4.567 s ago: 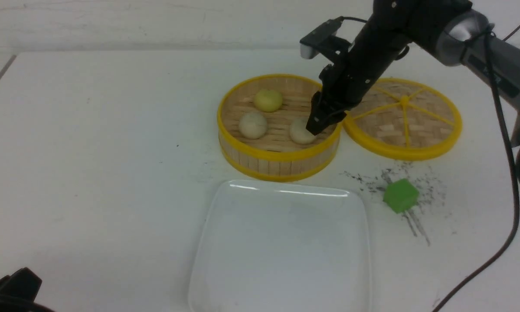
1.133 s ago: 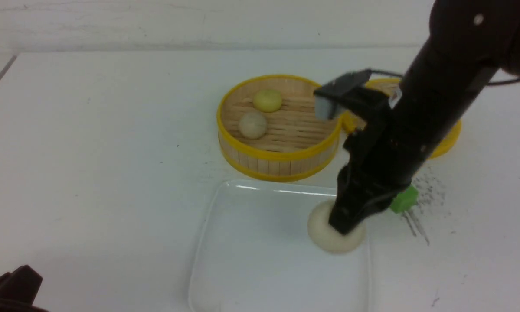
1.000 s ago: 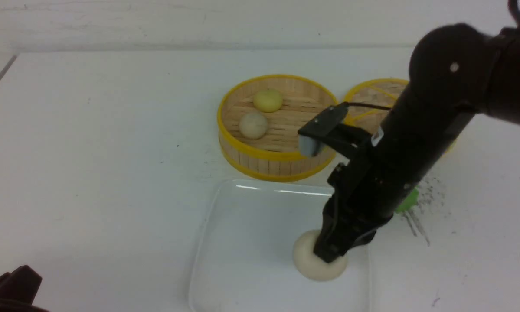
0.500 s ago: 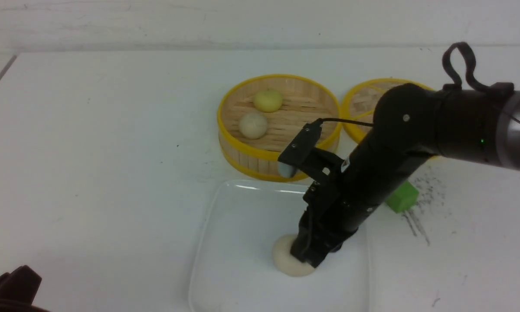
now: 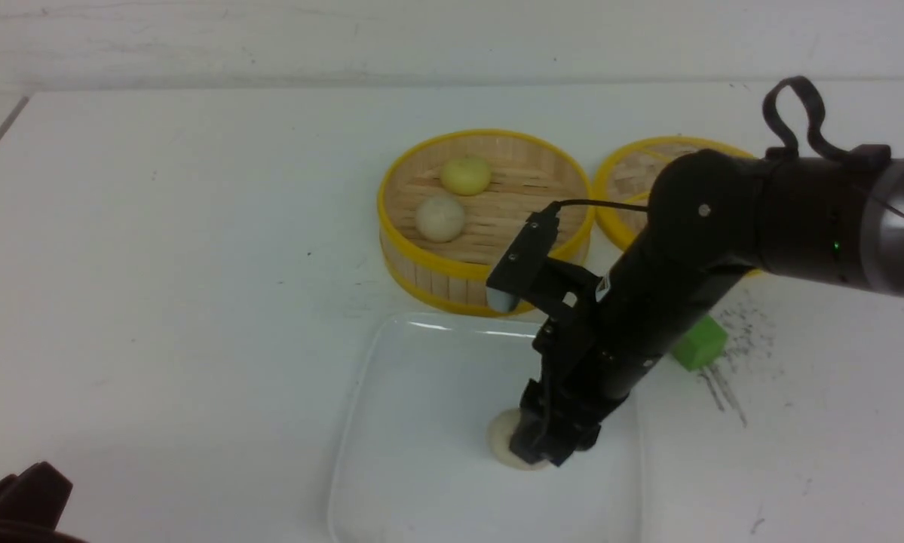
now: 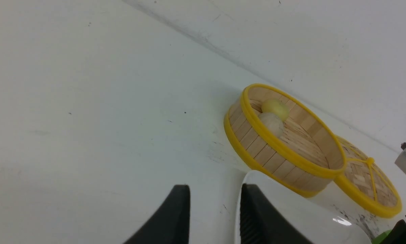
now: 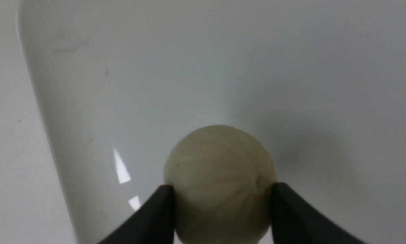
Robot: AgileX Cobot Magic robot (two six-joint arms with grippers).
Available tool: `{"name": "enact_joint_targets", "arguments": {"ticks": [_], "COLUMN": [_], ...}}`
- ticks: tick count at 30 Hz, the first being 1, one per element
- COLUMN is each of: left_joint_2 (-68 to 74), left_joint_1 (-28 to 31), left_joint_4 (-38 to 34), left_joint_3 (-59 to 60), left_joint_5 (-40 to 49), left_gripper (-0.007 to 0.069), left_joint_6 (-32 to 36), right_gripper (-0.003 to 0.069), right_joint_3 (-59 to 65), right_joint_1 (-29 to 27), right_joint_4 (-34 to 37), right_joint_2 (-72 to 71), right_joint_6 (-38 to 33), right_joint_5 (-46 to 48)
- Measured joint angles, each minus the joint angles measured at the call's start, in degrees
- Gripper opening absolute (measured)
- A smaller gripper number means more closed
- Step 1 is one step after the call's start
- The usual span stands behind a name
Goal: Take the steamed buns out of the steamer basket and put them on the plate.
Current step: Use the right arm to put the steamed stuffed bun into the plate, then use the left arm to grab the steamed stuffed bun that is closest to it
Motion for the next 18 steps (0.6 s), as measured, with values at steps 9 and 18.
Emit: {"name": "enact_joint_targets", "arguments": {"ticks": [9,18], "left_joint_2": [0.0,0.29], "left_joint_1": [0.0,0.0], "left_joint_4": [0.0,-3.91], "left_joint_3": [0.0,-1.48], "left_joint_5": [0.17,0.4], "left_gripper": [0.0244,0.0244], "left_joint_6": [0.0,5.54], "right_gripper": [0.0587,0.0585], "right_joint_3": [0.0,0.0], "right_joint_1": [0.04,0.04], "right_joint_4": [-3.05,-17.81], "right_joint_2": [-1.59,-14.2], "right_joint_6": [0.6,12.48], "right_joint_5": [1.35,1.36]}}
